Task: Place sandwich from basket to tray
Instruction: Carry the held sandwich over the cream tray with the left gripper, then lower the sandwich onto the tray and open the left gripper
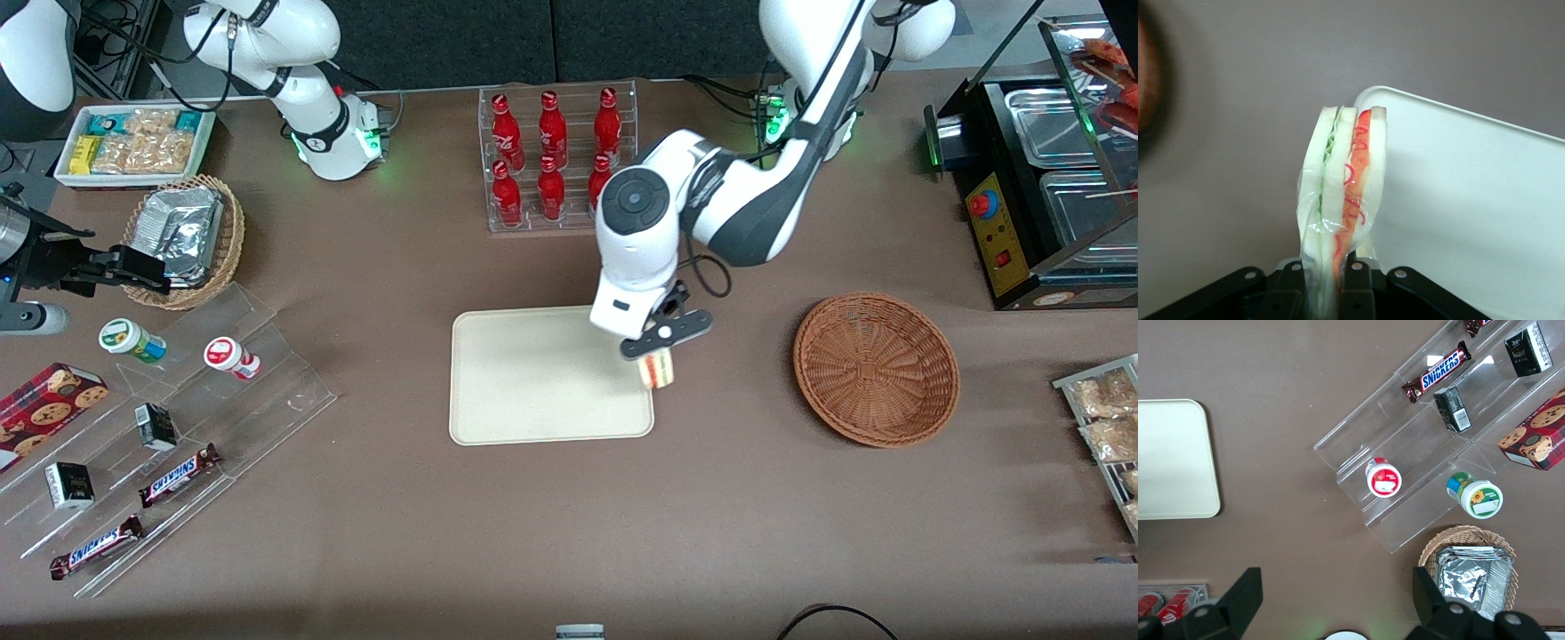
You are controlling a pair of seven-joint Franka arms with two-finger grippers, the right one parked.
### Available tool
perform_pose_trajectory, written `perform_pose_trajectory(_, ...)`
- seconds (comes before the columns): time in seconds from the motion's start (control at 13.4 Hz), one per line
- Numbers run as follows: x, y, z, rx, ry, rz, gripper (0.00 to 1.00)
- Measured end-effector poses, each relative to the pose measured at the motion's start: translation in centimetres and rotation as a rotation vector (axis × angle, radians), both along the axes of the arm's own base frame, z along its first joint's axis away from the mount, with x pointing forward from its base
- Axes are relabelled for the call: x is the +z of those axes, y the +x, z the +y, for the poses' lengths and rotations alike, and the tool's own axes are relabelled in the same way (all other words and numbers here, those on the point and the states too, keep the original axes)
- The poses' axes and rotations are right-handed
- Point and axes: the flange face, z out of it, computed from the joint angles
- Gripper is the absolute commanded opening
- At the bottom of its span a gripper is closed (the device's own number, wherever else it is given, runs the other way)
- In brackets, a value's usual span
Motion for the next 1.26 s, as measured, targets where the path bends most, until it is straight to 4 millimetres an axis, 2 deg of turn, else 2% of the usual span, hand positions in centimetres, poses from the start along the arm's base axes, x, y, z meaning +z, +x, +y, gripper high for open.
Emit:
perform_pose_trajectory(0.3, -6.1, -2.0, -4.7, -0.075, -0.026, -0.016, 0.14)
perform_pose_trajectory(0.45, -8.0, -2.9, -6.3, -0.103, -0.045, -0.03, 0.14)
perform_pose_trajectory(0.67, -10.0, -2.8, -7.1, -0.123, -0.061, -0.05, 0.14)
perform_pose_trajectory(0.97, -13.9, -3.1, -8.4, -0.16, -0.067, -0.074, 0.15)
perform_pose_trajectory(1.12, -14.7, -3.2, -8.7, -0.165, -0.065, -0.073, 0.15)
perform_pose_trajectory(1.26, -14.5, -3.0, -8.7, -0.166, -0.066, -0.079, 0.15)
